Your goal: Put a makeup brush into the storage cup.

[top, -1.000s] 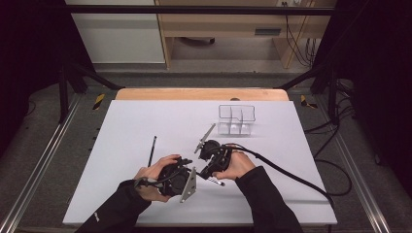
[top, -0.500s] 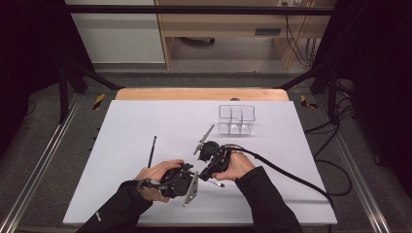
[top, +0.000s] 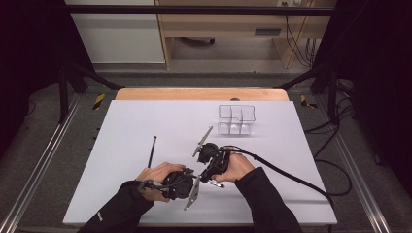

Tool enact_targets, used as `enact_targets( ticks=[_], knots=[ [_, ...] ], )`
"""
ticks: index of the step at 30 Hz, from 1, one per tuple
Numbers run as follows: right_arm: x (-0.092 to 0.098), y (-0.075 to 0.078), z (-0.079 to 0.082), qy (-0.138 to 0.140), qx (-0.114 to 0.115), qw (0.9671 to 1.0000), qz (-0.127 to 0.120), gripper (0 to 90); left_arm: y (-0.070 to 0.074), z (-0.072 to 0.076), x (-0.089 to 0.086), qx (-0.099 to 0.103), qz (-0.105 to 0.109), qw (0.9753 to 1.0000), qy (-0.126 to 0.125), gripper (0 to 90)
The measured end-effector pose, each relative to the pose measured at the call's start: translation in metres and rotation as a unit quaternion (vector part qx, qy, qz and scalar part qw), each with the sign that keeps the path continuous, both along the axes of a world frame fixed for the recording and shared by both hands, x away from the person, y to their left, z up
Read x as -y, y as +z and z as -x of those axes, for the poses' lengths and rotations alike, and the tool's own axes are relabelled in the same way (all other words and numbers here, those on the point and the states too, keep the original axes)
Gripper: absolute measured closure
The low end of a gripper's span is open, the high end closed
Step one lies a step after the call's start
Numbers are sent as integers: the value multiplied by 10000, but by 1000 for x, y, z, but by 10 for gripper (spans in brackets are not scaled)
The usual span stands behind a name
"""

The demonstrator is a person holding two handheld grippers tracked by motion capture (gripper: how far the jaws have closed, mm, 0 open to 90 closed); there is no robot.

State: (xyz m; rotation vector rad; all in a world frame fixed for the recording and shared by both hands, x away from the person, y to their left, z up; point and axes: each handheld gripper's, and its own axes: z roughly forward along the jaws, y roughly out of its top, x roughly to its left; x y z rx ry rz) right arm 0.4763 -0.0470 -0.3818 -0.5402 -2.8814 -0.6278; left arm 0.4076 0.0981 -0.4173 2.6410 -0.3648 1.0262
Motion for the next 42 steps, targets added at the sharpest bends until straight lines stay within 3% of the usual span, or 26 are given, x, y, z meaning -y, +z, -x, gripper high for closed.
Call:
enact_targets(
  ticks=[11, 19, 21, 23, 27, 28, 30, 31, 33, 34, 35, 36, 39, 41, 42],
  knots=[
    [0, 1, 1, 43, -22, 10000, -5, 839, -2, 2, 0, -87, -156, 9998, -104, 827],
    [2, 3, 1, -6, 85, 9999, -143, 796, 0, 2, -2, -203, -96, 9997, -19, 829],
    [5, 7, 2, -77, 159, 9996, -224, 750, 0, 1, -5, -269, -54, 9996, 56, 829],
    [9, 13, 1, -211, 398, 9984, -344, 673, 0, 0, -8, -335, 21, 9993, 131, 829],
    [13, 20, 1, -319, 588, 9966, -489, 612, 1, -1, -13, -462, 127, 9984, 289, 829],
    [17, 24, 0, -447, 758, 9944, -585, 542, 1, -1, -15, -491, 196, 9981, 321, 828],
    [18, 26, 0, -499, 849, 9933, -598, 526, 3, -1, -18, -506, 208, 9978, 366, 828],
    [21, 29, 1, -602, 1036, 9905, -667, 452, 3, -1, -21, -523, 290, 9972, 443, 828],
    [23, 30, 1, -645, 1109, 9893, -699, 430, 3, -2, -24, -536, 339, 9968, 493, 828],
    [24, 32, 2, -684, 1213, 9875, -745, 388, 3, -2, -25, -542, 374, 9965, 521, 828],
    [27, 34, 2, -760, 1415, 9836, -824, 326, 3, -3, -27, -560, 411, 9960, 558, 828],
    [27, 34, 2, -760, 1415, 9836, -824, 326, 3, -3, -29, -578, 426, 9957, 588, 828],
    [32, 35, 2, -888, 1649, 9783, -885, 270, 1, -3, -33, -602, 527, 9947, 640, 828],
    [39, 36, 3, -1032, 1796, 9734, -981, 227, 0, -3, -38, -699, 622, 9927, 757, 828],
    [39, 36, 3, -1032, 1796, 9734, -981, 227, 0, -3, -38, -699, 622, 9927, 757, 828]
  ],
)
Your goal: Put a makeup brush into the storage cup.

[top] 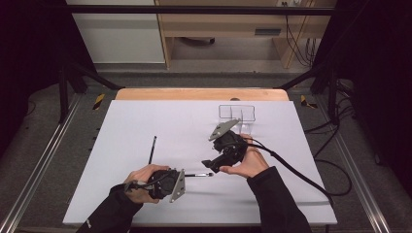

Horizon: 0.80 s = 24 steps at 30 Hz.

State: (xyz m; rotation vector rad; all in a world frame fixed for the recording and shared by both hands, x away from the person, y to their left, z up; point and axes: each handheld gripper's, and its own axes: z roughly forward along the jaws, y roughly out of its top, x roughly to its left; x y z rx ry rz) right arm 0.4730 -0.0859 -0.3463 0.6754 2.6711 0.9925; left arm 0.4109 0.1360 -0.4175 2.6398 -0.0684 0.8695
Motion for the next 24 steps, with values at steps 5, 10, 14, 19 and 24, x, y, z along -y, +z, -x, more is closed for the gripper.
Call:
enact_targets(
  ticks=[5, 10, 14, 19, 24],
  knots=[
    [11, 1, 3, -320, 54, 9993, -193, 152, -2, -1, -7, -77, 292, 9993, 241, 828],
    [21, -1, 7, -488, 256, 9980, -299, 135, -5, -2, -12, -135, 502, 9977, 441, 828],
    [28, -3, 11, -577, 374, 9963, -506, 147, -8, -3, -15, -232, 796, 9947, 614, 828],
    [34, -5, 15, -761, 518, 9923, -832, 131, -11, -5, -18, -358, 1286, 9875, 834, 828],
    [38, -13, 20, -926, 554, 9885, -1058, 106, -13, -6, -20, -586, 1689, 9785, 1031, 829]
  ],
)
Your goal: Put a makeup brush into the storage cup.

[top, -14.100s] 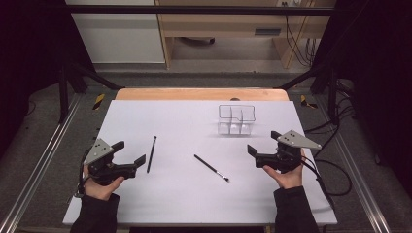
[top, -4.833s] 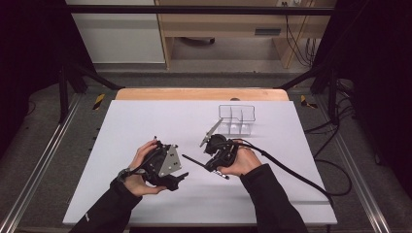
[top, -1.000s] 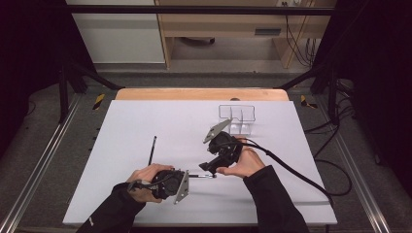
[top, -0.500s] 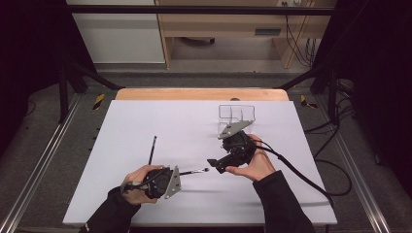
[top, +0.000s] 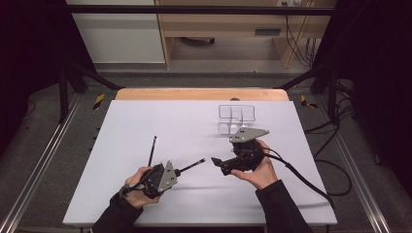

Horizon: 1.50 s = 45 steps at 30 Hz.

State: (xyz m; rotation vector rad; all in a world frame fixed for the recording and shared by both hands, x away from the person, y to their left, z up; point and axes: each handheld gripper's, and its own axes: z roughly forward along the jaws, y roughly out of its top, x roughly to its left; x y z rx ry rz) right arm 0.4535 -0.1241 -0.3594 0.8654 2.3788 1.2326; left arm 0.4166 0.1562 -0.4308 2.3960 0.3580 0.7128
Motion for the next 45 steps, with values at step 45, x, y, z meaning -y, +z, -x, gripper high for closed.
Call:
enact_targets(
  ticks=[45],
  knots=[
    [-17, -43, 14, -378, 14, 9886, -1455, 106, -15, 2, 12, -746, 2036, 9641, 1534, 828]
  ],
)
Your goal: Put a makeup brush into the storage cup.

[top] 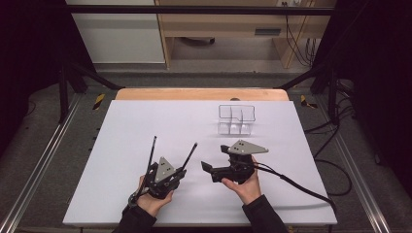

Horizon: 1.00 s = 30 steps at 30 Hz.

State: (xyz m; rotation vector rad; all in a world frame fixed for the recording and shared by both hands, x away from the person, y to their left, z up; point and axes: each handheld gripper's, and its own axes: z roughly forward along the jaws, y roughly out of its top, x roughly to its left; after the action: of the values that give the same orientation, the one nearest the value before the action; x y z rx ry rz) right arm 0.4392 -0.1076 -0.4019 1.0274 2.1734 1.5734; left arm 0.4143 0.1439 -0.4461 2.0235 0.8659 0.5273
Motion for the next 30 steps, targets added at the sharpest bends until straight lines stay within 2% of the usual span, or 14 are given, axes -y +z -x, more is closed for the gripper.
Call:
enact_targets(
  ticks=[5, 11, 16, 24, 29, 30],
  knots=[
    [-1, 1, -2, 4, -73, 9998, -207, 128, 3, -2, 3, -49, 202, 9997, 155, 828],
    [-1, 6, -5, -95, -138, 9983, -555, 157, 9, -5, 8, 1, 432, 9986, 300, 828],
    [-6, 8, -10, -167, -179, 9970, -736, 183, 12, -5, 16, 22, 588, 9976, 372, 828],
    [-12, 10, -14, -346, -262, 9946, -939, 236, 17, -6, 20, 79, 711, 9964, 461, 828],
    [-12, 12, -15, -376, -291, 9935, -1037, 280, 16, -7, 22, 48, 742, 9959, 522, 829],
    [-13, 11, -16, -326, -353, 9927, -1103, 298, 16, -7, 23, 48, 758, 9957, 534, 829]
  ],
)
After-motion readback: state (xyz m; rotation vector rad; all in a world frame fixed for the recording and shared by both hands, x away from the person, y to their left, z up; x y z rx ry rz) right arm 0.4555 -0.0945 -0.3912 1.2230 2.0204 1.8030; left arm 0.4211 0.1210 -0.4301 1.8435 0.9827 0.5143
